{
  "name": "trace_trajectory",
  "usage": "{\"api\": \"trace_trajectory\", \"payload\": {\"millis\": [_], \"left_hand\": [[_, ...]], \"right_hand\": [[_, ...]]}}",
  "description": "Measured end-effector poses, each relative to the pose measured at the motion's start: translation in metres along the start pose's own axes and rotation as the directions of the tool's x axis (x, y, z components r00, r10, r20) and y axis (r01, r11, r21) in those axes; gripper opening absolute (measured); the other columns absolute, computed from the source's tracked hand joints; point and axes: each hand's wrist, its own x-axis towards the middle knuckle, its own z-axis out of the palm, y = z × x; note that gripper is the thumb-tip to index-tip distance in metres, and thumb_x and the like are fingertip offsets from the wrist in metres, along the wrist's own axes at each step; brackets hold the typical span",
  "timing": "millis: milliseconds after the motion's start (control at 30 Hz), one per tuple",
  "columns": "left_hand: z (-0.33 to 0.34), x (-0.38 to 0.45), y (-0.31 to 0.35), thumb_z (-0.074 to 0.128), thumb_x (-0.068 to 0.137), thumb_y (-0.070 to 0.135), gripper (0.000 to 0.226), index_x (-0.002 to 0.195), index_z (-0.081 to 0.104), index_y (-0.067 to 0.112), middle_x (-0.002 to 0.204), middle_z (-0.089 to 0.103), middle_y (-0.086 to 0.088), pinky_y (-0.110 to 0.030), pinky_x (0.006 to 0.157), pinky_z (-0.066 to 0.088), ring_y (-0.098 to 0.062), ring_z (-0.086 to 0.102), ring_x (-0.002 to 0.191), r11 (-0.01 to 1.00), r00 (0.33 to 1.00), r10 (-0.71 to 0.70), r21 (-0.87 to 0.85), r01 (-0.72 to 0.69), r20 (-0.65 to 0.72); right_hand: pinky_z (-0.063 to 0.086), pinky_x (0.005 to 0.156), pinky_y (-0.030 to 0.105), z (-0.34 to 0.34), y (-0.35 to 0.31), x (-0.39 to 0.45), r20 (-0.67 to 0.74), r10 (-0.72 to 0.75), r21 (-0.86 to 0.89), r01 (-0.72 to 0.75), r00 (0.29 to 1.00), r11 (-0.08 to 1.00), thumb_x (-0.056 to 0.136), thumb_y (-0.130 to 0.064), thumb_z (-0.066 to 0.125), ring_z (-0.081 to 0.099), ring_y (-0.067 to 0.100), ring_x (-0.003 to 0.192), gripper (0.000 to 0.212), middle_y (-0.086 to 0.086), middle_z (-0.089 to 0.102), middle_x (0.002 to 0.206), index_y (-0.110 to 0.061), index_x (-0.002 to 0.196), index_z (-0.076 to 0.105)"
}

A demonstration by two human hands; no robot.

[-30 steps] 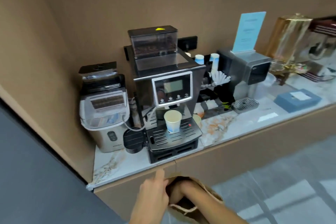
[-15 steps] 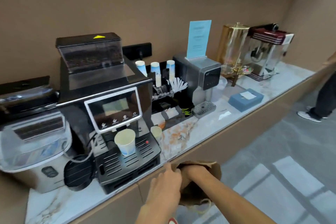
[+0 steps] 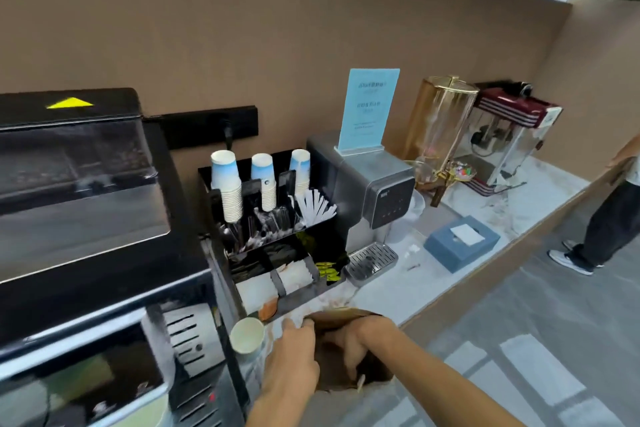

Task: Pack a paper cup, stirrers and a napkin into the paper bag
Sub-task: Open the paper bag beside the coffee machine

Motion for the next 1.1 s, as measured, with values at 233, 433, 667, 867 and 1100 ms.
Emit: {"api": "trace_trajectory", "payload": {"millis": [233, 433, 667, 867, 1100], "left_hand": [[-0.007, 0.056, 0.0, 0.049, 0.086, -0.008, 0.054, 0.135, 0.044, 0.015, 0.138, 0.037, -0.014, -0.04, 0.094, 0.051, -0.033, 0.055, 0.117, 0.995, 0.997, -0.073, -0.072, 0.073, 0.011], [0.001, 0.076, -0.003, 0.049, 0.081, -0.013, 0.065, 0.138, 0.039, 0.017, 0.139, 0.036, -0.009, -0.039, 0.103, 0.046, -0.029, 0.046, 0.128, 0.979, 0.996, -0.092, -0.185, 0.089, -0.004], [-0.005, 0.09, -0.012, 0.059, 0.085, 0.006, 0.066, 0.141, 0.038, 0.033, 0.123, 0.037, 0.004, -0.027, 0.094, 0.048, -0.017, 0.052, 0.111, 0.902, 0.992, -0.077, -0.431, 0.025, -0.105], [0.001, 0.105, -0.004, 0.061, 0.083, 0.019, 0.058, 0.135, 0.046, 0.04, 0.141, 0.024, 0.024, -0.023, 0.101, 0.046, 0.001, 0.049, 0.117, 0.822, 0.96, -0.05, -0.557, -0.117, -0.276], [0.02, 0.112, -0.004, 0.065, 0.084, 0.024, 0.056, 0.126, 0.042, 0.052, 0.138, 0.036, 0.033, -0.01, 0.105, 0.034, 0.015, 0.034, 0.129, 0.787, 0.926, -0.119, -0.603, -0.133, -0.359]], "right_hand": [[0.032, 0.113, 0.041, -0.018, 0.014, 0.048, 0.177, -0.014, -0.106, 0.033, 0.984, 0.994, 0.099, -0.022, 0.046, 0.036, 0.034, 0.141, 0.062, 0.016, 0.036, 0.154, -0.009, 0.154, 0.021], [0.03, 0.115, 0.039, -0.041, 0.01, 0.066, 0.022, -0.125, 0.07, 0.124, 0.992, 0.99, 0.096, -0.031, 0.056, 0.033, 0.03, 0.145, 0.069, 0.007, 0.035, 0.158, -0.021, 0.155, 0.021], [0.048, 0.103, 0.042, -0.076, 0.017, 0.088, 0.039, -0.323, 0.015, 0.323, 0.946, 0.946, 0.075, -0.036, 0.08, 0.056, 0.03, 0.123, 0.083, 0.005, 0.056, 0.14, -0.027, 0.145, 0.037], [0.048, 0.104, 0.045, -0.111, 0.04, 0.093, 0.012, -0.502, -0.032, 0.502, 0.865, 0.864, 0.076, -0.04, 0.078, 0.055, 0.027, 0.122, 0.068, 0.0, 0.057, 0.136, -0.027, 0.136, 0.048], [0.05, 0.105, 0.036, -0.142, 0.081, 0.069, -0.079, -0.62, 0.174, 0.623, 0.781, 0.763, 0.084, -0.033, 0.075, 0.061, 0.018, 0.119, 0.067, 0.001, 0.057, 0.139, -0.023, 0.143, 0.044]]}}
